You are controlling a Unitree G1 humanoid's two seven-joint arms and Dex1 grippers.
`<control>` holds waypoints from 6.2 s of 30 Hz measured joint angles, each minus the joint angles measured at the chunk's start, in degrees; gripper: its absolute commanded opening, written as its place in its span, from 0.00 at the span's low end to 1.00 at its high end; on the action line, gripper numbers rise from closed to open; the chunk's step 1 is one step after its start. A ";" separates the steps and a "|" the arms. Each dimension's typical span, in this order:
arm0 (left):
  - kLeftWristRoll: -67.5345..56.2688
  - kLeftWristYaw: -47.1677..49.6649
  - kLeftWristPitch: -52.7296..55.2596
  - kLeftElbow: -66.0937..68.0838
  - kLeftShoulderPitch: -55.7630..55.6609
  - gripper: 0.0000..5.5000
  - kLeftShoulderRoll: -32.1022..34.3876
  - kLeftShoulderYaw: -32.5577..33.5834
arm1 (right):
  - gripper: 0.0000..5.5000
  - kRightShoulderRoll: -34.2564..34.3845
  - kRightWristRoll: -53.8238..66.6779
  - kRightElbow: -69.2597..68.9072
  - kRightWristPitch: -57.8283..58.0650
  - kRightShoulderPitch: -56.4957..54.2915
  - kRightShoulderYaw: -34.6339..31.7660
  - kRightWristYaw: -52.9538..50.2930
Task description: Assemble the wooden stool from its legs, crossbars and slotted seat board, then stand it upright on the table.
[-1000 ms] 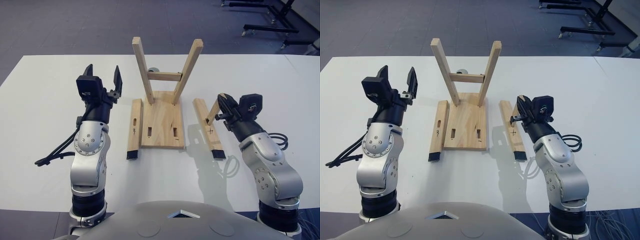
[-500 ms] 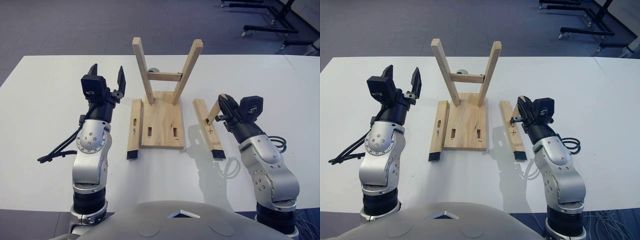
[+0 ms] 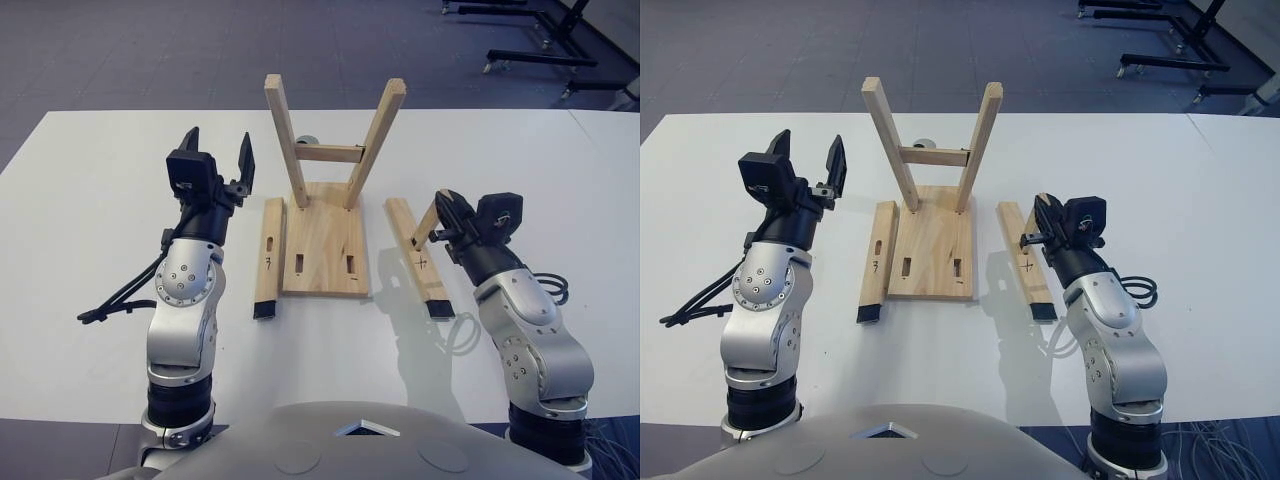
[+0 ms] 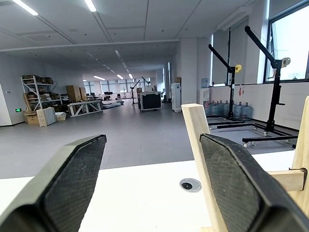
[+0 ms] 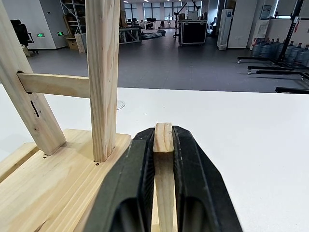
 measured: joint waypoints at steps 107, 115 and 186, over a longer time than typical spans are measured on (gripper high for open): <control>-0.82 -3.03 -6.92 8.71 -2.15 0.65 -1.06 -1.55 | 0.61 8.59 8.28 25.28 3.83 -28.47 -6.47 -2.66; -0.85 -3.54 -6.83 8.71 -2.17 0.65 -0.88 -0.97 | 0.61 12.96 15.12 17.50 3.75 -27.45 -11.06 -6.48; -2.69 -3.26 -11.65 8.22 -1.55 0.65 -1.88 -0.75 | 0.38 -20.29 -1.00 22.59 -1.63 4.18 2.89 13.07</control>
